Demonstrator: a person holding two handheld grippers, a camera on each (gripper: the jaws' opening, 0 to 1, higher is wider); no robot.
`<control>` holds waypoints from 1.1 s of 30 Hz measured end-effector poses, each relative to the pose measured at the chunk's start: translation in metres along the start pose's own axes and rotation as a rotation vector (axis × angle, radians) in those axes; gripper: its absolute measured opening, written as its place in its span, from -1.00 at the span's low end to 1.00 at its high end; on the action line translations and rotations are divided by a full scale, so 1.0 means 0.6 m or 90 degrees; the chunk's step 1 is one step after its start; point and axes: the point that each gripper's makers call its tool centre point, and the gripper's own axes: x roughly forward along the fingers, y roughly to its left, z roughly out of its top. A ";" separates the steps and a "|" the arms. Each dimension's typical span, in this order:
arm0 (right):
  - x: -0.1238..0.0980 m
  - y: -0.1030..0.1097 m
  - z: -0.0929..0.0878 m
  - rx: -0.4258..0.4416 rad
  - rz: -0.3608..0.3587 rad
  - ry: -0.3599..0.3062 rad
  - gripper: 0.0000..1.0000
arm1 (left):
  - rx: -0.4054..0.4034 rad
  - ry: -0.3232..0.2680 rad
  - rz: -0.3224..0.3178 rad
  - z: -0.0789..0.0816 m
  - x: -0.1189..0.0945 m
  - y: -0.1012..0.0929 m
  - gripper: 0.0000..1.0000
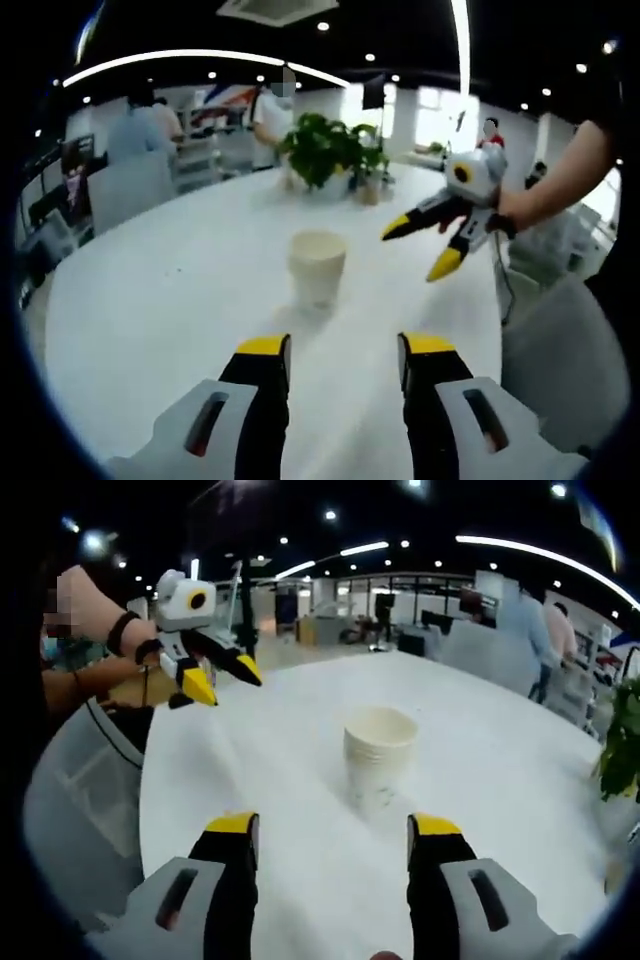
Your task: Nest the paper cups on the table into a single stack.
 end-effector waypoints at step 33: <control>-0.115 0.038 0.002 0.031 -0.027 -0.021 1.00 | -0.047 -0.082 0.061 -0.005 -0.121 -0.030 0.87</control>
